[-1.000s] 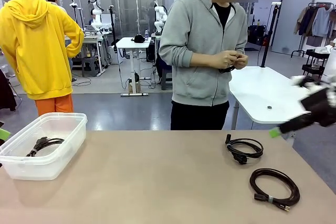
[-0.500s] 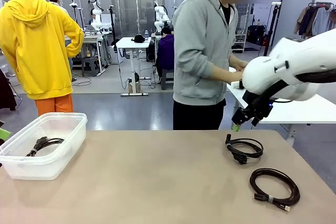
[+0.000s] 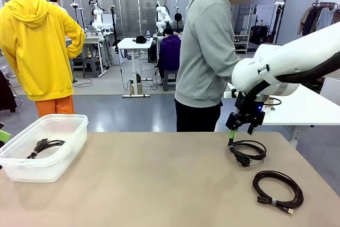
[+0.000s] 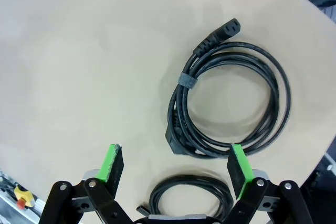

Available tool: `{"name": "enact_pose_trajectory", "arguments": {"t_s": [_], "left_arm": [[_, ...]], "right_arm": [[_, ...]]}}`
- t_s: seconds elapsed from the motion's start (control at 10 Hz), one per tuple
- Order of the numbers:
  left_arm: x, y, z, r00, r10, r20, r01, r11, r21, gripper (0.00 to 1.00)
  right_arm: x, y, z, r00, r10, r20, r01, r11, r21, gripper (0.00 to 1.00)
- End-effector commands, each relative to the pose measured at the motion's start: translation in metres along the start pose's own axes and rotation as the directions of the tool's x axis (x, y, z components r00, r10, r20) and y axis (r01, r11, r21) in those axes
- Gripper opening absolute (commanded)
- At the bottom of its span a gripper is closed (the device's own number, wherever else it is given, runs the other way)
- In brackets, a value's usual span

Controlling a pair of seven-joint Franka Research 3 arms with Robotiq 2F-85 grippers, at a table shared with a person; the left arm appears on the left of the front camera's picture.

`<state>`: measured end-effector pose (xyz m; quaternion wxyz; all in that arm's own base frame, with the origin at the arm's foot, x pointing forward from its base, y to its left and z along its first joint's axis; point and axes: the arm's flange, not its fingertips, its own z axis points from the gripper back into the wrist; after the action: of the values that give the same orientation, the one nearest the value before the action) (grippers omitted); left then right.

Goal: Organize and store the cables.
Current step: Place the Power Cable into the Organizing box.

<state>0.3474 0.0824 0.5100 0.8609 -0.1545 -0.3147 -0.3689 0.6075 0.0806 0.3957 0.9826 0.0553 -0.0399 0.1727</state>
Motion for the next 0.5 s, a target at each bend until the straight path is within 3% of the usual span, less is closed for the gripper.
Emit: {"name": "enact_pose_trajectory", "arguments": {"t_s": [0.0,0.4], "left_arm": [[0.003,0.001,0.0,1.0,0.007,-0.014,-0.007,1.0,0.016,1.0],[0.003,0.001,0.0,1.0,0.007,-0.014,-0.007,1.0,0.016,1.0]], "right_arm": [[0.019,0.006,-0.021,0.998,-0.046,-0.052,0.044,0.998,-0.038,1.0],[0.034,0.008,-0.072,0.992,-0.124,-0.038,0.122,0.992,-0.036,1.0]]}}
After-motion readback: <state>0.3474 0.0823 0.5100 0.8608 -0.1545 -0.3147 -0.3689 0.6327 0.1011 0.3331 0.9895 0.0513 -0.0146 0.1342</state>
